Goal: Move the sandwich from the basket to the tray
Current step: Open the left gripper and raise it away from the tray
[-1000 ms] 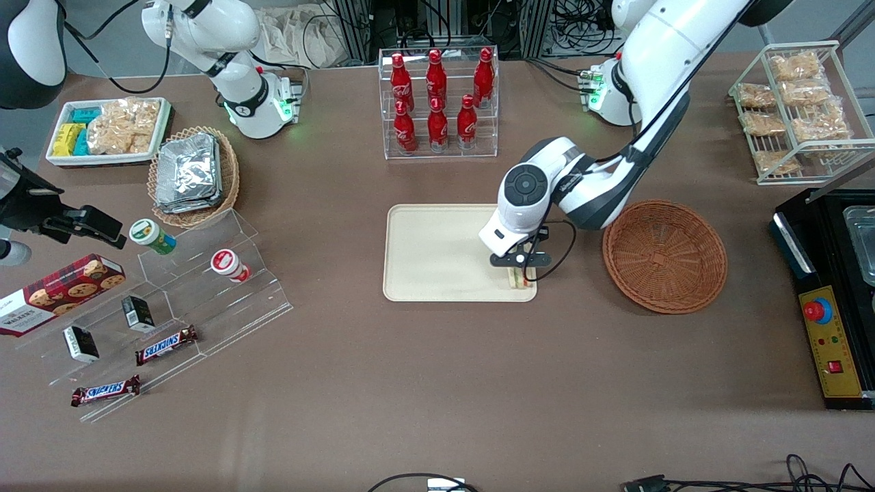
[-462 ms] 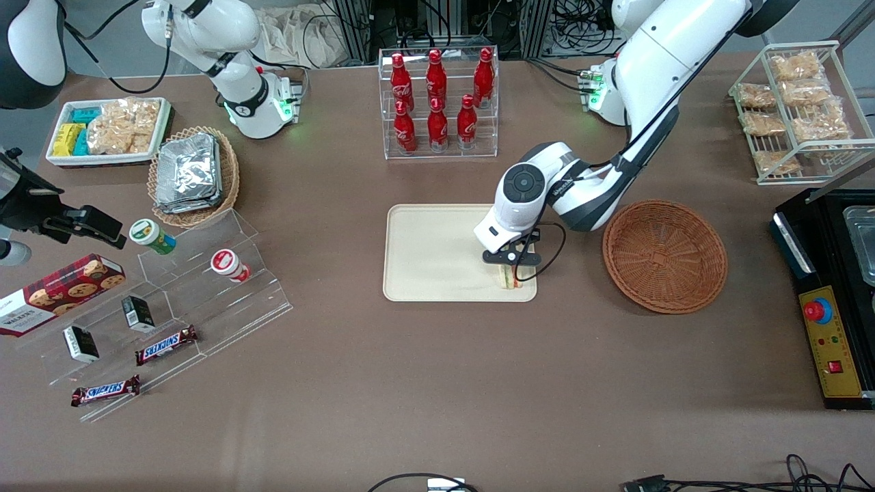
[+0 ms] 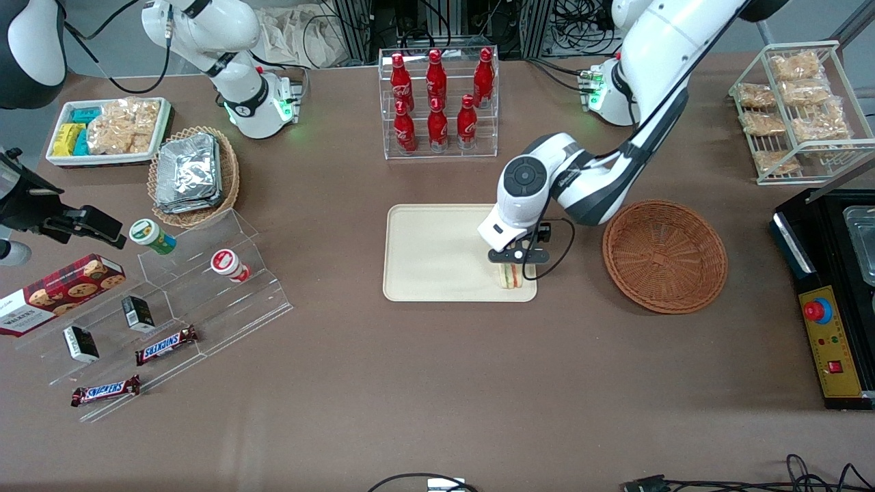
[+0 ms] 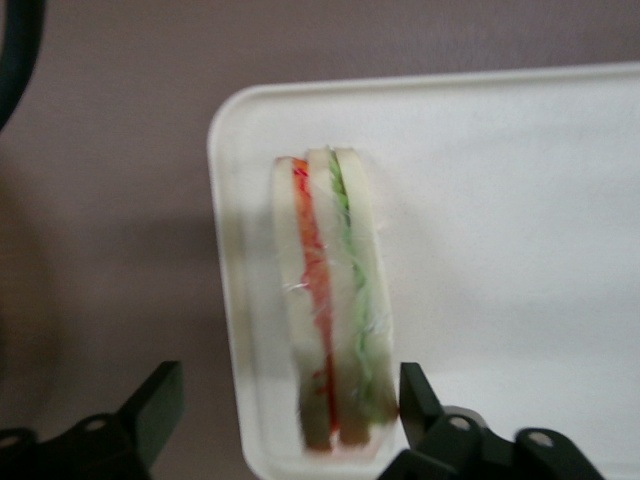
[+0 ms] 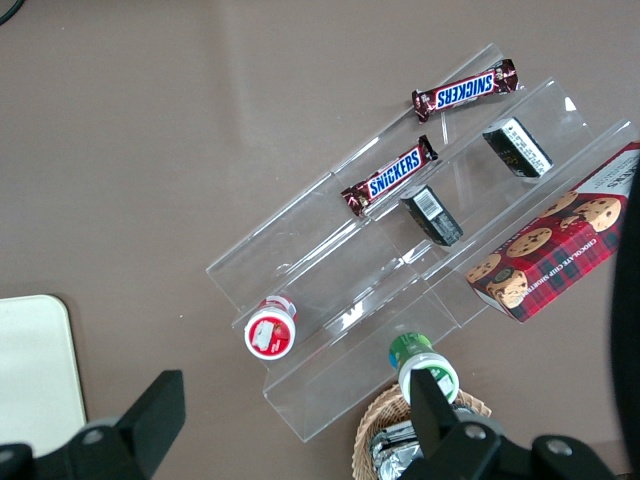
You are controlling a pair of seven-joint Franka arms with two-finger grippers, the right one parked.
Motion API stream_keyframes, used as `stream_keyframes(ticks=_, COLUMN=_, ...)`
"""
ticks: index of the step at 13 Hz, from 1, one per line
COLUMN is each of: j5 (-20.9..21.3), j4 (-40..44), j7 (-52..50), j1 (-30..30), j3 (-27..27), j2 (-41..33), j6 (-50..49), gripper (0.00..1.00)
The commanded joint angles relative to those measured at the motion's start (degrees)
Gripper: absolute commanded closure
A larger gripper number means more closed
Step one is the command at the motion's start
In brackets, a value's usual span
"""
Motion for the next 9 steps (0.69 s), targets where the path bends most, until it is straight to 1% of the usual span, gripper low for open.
stream_keyframes(ticks=1, j5=-6.10, j4=6.75, j7=0.18, j1=0.35, j3=-0.15, j2=-8.43, j6=-13.86, gripper=0.00)
stream_keyframes(ticks=3, j5=-6.82, j4=18.34, j7=0.17, j1=1.83, j3=0.56, j2=-9.15, j6=-27.75, gripper=0.00)
stream_keyframes(ticks=4, j5=-7.52, j4=23.36, j7=0.35, j1=2.71, j3=1.52, j2=-9.15, j6=-33.03, gripper=0.00)
stream_keyframes(ticks=5, j5=-9.18, j4=26.02, j7=2.01, j1=2.98, j3=4.31, j2=-9.76, j6=-36.22, gripper=0.00)
stream_keyframes(ticks=6, j5=-11.28, j4=26.30, j7=7.77, j1=3.07, j3=8.69, j2=-12.29, j6=-37.64, gripper=0.00)
stream_keyframes(ticks=7, j5=-14.78, j4=25.18, j7=15.74, j1=2.81, j3=15.09, j2=-15.01, j6=-37.92, gripper=0.00)
stream_keyframes(ticks=8, j5=-17.43, j4=22.99, j7=21.22, j1=2.64, j3=21.33, j2=-17.39, j6=-37.31, gripper=0.00)
stream_keyframes(ticks=9, j5=-18.24, j4=22.10, j7=25.19, j1=2.46, j3=26.18, j2=-18.98, j6=-36.87, gripper=0.00)
